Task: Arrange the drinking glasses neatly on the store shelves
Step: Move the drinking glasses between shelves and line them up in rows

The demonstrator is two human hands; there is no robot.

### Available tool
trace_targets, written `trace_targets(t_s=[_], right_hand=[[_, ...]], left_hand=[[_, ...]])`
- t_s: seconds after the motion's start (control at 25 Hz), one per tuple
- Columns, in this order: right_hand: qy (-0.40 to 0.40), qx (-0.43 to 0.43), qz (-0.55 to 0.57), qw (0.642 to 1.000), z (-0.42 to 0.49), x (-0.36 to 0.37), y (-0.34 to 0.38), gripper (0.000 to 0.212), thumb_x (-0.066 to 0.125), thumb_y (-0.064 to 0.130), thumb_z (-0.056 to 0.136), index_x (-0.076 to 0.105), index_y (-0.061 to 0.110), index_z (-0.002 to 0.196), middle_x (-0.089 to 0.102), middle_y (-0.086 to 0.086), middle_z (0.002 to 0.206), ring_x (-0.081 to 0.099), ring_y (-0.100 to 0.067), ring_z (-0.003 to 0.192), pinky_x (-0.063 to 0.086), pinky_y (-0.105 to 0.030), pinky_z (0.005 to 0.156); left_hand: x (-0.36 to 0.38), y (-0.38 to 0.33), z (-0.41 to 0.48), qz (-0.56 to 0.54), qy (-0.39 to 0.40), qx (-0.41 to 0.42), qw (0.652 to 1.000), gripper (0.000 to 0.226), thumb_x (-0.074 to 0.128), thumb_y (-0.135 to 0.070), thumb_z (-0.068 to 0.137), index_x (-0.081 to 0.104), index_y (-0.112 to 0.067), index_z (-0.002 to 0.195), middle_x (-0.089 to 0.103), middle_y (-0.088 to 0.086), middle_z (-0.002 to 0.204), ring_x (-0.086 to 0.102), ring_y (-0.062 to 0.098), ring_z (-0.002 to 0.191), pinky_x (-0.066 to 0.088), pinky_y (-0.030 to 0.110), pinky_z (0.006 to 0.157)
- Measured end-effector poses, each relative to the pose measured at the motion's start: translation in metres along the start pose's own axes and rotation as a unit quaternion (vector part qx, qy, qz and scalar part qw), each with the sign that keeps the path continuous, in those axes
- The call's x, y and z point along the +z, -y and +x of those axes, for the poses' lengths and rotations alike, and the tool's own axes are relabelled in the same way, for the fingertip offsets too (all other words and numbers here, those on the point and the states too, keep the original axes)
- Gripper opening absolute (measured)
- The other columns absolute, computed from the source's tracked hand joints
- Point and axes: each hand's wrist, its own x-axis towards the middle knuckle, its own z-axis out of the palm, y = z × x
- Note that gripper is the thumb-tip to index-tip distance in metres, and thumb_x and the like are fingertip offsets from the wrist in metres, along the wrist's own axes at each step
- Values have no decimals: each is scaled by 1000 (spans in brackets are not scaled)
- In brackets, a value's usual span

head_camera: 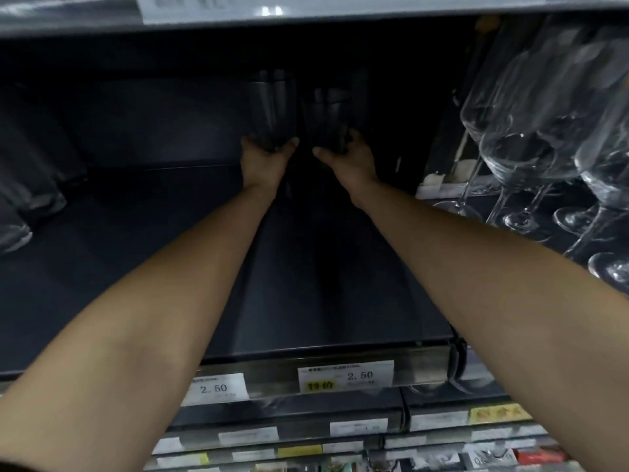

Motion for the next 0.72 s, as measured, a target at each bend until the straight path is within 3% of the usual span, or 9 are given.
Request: trace_targets(t_s=[0.24, 0.36, 0.48, 0.56, 0.64, 0.72], right_hand=[[-55, 31, -26, 998, -16, -5, 1, 74, 81, 35, 77, 45, 13, 137, 62, -3, 129, 62, -15, 110, 50, -22, 88], [-79, 33, -27, 996, -30, -13, 5, 75, 84, 29, 75, 42, 7, 133, 63, -4, 119, 63, -14, 103, 46, -17, 82], [-37, 13, -31, 999, -52, -21, 4, 72, 80, 27, 79, 38, 8, 134, 54, 4, 112, 55, -8, 98, 41, -12, 77], [7, -6, -41, 999, -62, -25, 3, 67, 80, 28, 78, 42, 12, 131, 55, 8, 108, 57, -8, 97, 45, -15, 78], [43, -31, -55, 997, -74, -26, 4, 60, 81, 39, 70, 54, 18, 120, 62, 10, 105, 62, -7, 96, 52, -17, 81], [67, -32, -61, 995, -85, -26, 3, 70, 79, 55, 59, 59, 23, 118, 64, 5, 112, 64, -9, 99, 56, -26, 86]], left_hand=[[-7, -7, -23, -7, 7, -25, 1000, 84, 87, -54, 54, 61, -9, 120, 69, 6, 112, 69, 17, 99, 60, 30, 85], [-12, -11, -48, -21, -21, -24, 999, 96, 85, -51, 47, 55, -4, 125, 70, 7, 114, 69, 14, 101, 58, 30, 92], [-19, -15, -74, -41, -39, -32, 998, 88, 89, -38, 56, 51, -4, 127, 68, 7, 117, 67, 16, 105, 56, 36, 96], [-24, -23, -97, -58, -46, -59, 996, 76, 90, -32, 66, 47, -8, 126, 65, 5, 119, 65, 16, 106, 56, 36, 95], [-28, -29, -121, -82, -44, -62, 994, 72, 89, -33, 67, 53, -8, 125, 68, 7, 117, 67, 19, 105, 58, 37, 90], [-33, -35, -143, -111, -48, -58, 991, 56, 85, -25, 72, 60, -9, 120, 71, 7, 110, 70, 21, 100, 60, 33, 81]])
